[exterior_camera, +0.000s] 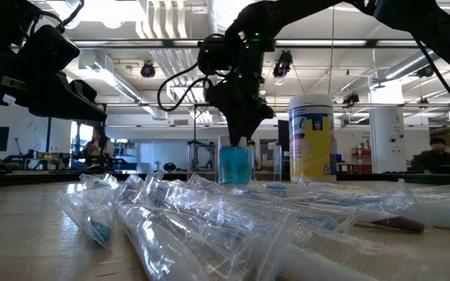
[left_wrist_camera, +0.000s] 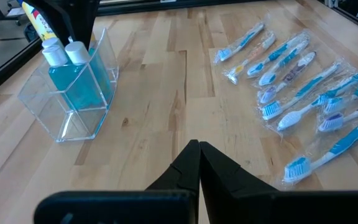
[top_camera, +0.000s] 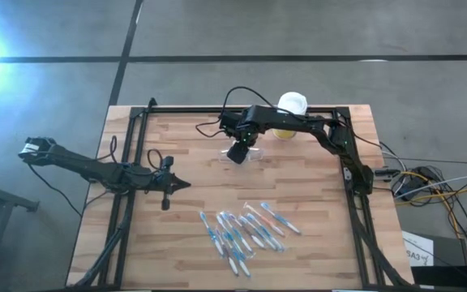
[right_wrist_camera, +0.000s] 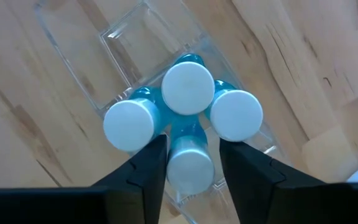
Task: Pick & Place toothbrushing station
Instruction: Put the blue toothbrush into the transparent organizer
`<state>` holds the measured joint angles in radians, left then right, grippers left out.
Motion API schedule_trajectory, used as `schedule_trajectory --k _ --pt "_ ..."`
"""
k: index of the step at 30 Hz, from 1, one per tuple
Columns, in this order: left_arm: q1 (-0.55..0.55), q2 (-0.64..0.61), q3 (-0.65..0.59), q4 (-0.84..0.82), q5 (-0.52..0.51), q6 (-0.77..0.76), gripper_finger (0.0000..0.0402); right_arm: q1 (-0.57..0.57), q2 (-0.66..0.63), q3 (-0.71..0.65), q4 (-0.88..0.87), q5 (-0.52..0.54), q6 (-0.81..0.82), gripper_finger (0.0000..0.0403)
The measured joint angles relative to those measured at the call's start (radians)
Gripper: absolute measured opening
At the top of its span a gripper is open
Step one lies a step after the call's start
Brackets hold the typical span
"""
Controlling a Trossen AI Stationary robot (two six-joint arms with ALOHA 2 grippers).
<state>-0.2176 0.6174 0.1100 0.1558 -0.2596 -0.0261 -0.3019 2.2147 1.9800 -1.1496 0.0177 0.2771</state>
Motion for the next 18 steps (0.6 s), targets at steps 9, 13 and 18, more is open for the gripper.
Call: schedule_trajectory --k 9,13,18 --pt "0.0 0.0 0.0 0.0 0.0 0.0 0.001 0.0 0.0 0.0 0.0 0.001 -0.001 0.0173" --pt "0.0 0.0 0.0 -0.001 0.0 0.0 0.001 0.0 -0.001 0.0 -0.001 0.007 -0.009 0.0184" --pt "0.0 0.0 0.0 -0.014 0.0 0.0 0.001 0.0 -0.005 0.0 -0.003 0.008 -0.02 0.0187"
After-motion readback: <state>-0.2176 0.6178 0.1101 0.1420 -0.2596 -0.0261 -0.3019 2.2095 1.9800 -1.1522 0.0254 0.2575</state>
